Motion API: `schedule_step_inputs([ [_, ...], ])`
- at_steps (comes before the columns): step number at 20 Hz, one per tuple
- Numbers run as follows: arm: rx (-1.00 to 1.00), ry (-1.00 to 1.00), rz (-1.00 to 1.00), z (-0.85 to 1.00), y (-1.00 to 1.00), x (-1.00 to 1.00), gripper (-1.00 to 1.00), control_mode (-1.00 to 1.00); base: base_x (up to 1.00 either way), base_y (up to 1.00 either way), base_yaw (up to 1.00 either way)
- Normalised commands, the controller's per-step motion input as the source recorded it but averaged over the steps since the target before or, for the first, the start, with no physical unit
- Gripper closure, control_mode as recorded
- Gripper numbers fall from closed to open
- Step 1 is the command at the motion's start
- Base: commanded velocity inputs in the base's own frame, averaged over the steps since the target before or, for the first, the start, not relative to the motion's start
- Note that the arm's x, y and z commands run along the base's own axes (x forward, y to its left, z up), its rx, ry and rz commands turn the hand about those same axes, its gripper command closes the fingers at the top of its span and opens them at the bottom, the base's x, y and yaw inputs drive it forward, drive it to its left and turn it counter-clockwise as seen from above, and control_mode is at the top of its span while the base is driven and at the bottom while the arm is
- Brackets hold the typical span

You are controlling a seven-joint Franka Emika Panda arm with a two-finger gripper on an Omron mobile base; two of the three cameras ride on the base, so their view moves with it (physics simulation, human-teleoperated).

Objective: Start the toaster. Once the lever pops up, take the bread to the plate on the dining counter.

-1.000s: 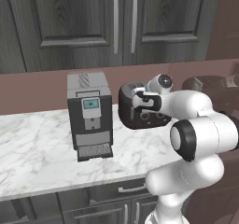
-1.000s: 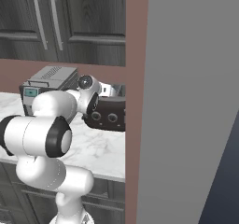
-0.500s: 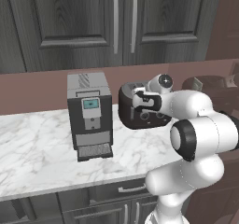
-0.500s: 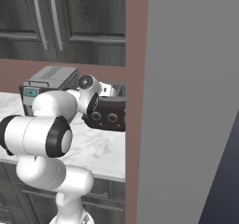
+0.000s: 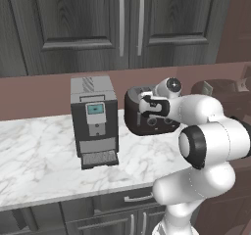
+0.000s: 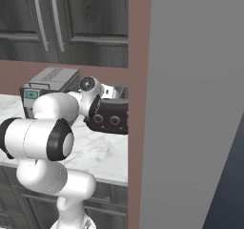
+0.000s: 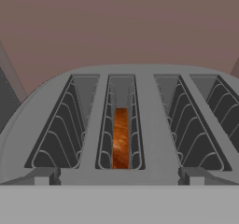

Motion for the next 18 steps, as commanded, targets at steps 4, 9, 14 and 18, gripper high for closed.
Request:
schedule_step_inputs([
  [4, 0.0, 0.0, 0.0, 0.0, 0.0, 0.0, -1.0, -1.0, 0.0, 0.0, 0.0],
  [9, 0.0, 0.0, 0.0, 0.0, 0.0, 0.0, -1.0, -1.0, 0.0, 0.0, 0.0],
  [14, 0.0, 0.0, 0.0, 0.0, 0.0, 0.0, -1.0, -1.0, 0.0, 0.0, 0.0],
  [18, 0.0, 0.0, 0.0, 0.0, 0.0, 0.0, -1.0, -1.0, 0.0, 0.0, 0.0],
])
